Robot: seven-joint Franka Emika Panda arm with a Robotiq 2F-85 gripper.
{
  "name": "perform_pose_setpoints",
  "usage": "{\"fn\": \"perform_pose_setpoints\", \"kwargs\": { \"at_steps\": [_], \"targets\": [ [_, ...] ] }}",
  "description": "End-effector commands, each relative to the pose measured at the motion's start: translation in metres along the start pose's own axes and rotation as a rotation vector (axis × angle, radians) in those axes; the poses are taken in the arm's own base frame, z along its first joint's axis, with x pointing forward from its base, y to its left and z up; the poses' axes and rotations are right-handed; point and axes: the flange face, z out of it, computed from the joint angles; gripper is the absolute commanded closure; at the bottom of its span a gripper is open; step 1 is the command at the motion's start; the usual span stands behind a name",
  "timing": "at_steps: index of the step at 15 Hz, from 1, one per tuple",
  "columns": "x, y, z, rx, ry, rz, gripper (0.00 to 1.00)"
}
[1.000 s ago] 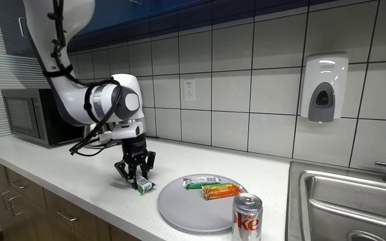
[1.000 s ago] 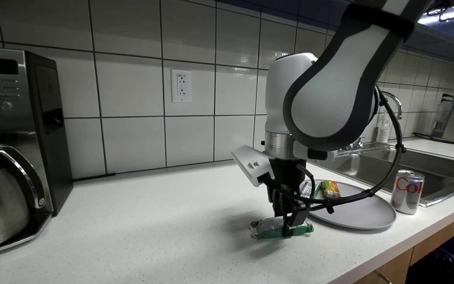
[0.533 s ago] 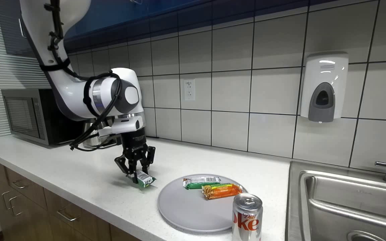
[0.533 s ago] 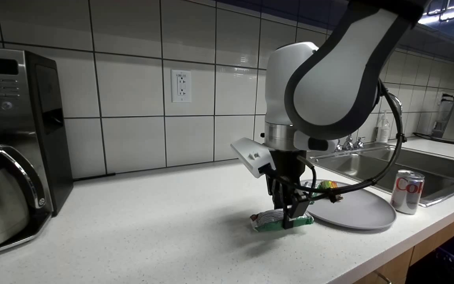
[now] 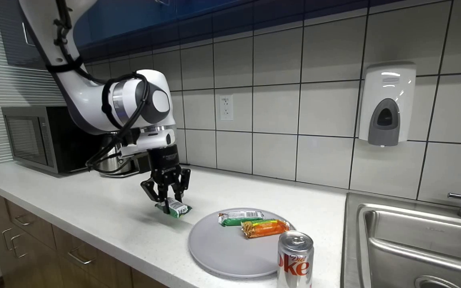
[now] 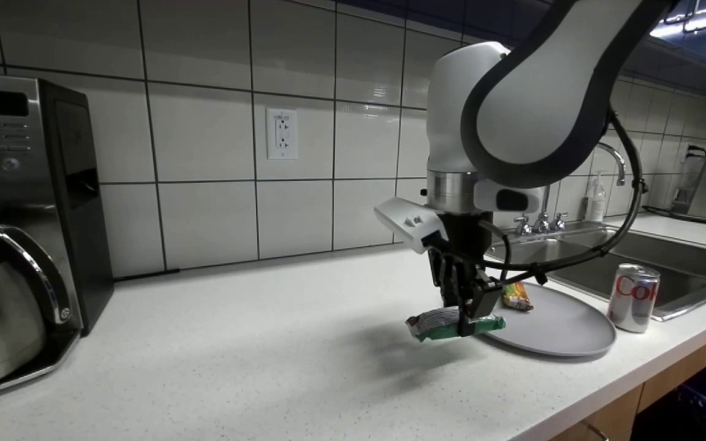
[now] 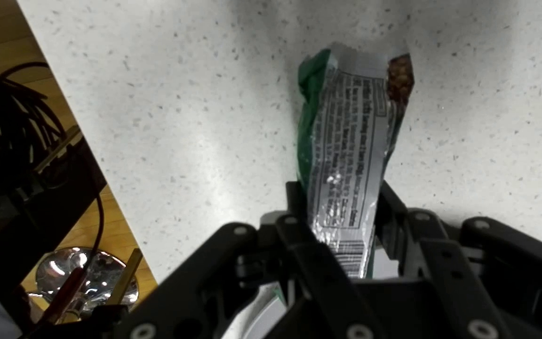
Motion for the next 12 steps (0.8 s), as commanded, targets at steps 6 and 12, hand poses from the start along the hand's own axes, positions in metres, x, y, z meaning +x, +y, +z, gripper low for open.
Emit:
{"fn": "perform_pose_setpoints", "kwargs": {
  "at_steps": [6,12],
  "targets": [
    [0.052,0.01,-0.008,-0.025,0.054,0.061,0.86],
    [0.096,0.01,0.003,-0.051,0.088,0.158,0.86]
  ]
}}
